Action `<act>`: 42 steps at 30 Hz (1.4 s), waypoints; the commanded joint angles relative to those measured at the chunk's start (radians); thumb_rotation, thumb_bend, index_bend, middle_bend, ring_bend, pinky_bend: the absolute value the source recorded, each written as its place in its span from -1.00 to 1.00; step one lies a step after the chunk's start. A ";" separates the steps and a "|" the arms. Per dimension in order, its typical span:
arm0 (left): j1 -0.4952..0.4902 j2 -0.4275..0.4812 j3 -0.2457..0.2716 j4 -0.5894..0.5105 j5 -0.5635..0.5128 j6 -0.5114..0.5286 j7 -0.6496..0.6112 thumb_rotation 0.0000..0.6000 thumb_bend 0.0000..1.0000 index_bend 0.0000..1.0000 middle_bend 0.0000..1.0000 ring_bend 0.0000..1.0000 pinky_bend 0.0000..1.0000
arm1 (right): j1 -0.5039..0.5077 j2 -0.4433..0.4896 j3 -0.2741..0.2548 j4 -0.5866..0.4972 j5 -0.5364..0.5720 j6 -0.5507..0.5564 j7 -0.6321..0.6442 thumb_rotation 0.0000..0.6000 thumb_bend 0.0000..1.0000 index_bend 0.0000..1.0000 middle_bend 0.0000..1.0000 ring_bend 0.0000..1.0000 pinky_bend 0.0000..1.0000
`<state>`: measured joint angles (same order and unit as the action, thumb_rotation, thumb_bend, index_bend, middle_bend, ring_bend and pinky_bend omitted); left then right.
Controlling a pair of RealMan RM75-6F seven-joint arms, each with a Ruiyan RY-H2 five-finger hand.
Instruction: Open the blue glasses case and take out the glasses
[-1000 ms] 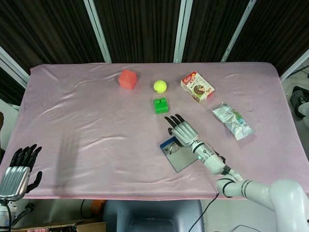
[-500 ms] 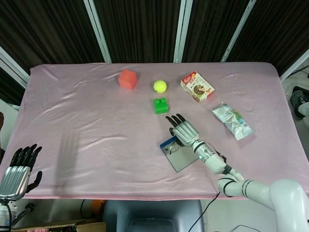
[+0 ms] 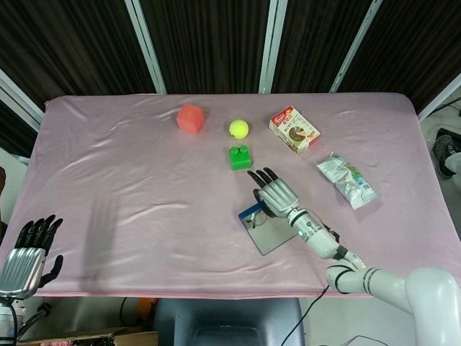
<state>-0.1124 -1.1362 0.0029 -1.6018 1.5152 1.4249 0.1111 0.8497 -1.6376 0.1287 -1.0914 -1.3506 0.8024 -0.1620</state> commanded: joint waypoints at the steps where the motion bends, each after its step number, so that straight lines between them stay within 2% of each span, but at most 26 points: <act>1: 0.000 0.000 0.000 0.001 0.000 0.000 0.000 1.00 -0.12 -0.99 -0.95 -1.00 -1.00 | 0.000 -0.001 0.002 -0.002 -0.002 0.005 0.007 1.00 -0.03 0.31 -0.81 -0.92 -1.00; 6: 0.000 0.000 -0.001 0.002 0.000 0.001 -0.002 1.00 -0.13 -1.00 -0.95 -1.00 -1.00 | -0.008 -0.016 0.011 0.007 -0.029 0.066 0.040 1.00 -0.03 0.36 -0.80 -0.91 -1.00; 9: 0.000 0.001 -0.001 0.002 -0.001 0.001 -0.004 1.00 -0.12 -1.00 -0.95 -1.00 -1.00 | -0.018 -0.040 0.018 0.032 -0.059 0.140 0.054 1.00 -0.03 0.37 -0.79 -0.90 -1.00; 15: 0.000 0.001 0.000 0.001 0.000 0.001 -0.005 1.00 -0.12 -1.00 -0.95 -1.00 -1.00 | -0.044 -0.122 0.020 0.127 -0.128 0.300 0.118 1.00 -0.03 0.38 -0.77 -0.89 -1.00; 21: 0.000 0.002 0.000 0.000 0.000 0.000 -0.004 1.00 -0.12 -1.00 -0.95 -1.00 -1.00 | -0.055 -0.188 0.012 0.225 -0.164 0.373 0.176 1.00 -0.03 0.38 -0.77 -0.89 -1.00; 29: 0.000 0.003 -0.001 0.001 -0.002 -0.001 -0.007 1.00 -0.12 -1.00 -0.95 -1.00 -1.00 | -0.053 -0.216 0.014 0.277 -0.173 0.390 0.207 1.00 -0.03 0.38 -0.77 -0.88 -1.00; 34: 0.000 0.002 0.001 0.001 0.001 -0.001 -0.005 1.00 -0.12 -1.00 -0.95 -1.00 -1.00 | -0.049 -0.221 0.025 0.303 -0.155 0.366 0.180 1.00 -0.03 0.38 -0.77 -0.88 -1.00; 42: -0.002 0.001 0.001 0.001 -0.001 -0.004 -0.002 1.00 -0.12 -1.00 -0.95 -1.00 -1.00 | -0.023 -0.238 0.095 0.435 -0.068 0.295 0.120 1.00 -0.03 0.38 -0.77 -0.88 -1.00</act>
<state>-0.1141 -1.1351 0.0042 -1.6010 1.5146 1.4205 0.1091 0.8170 -1.8699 0.1997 -0.6920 -1.4463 1.1199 -0.0255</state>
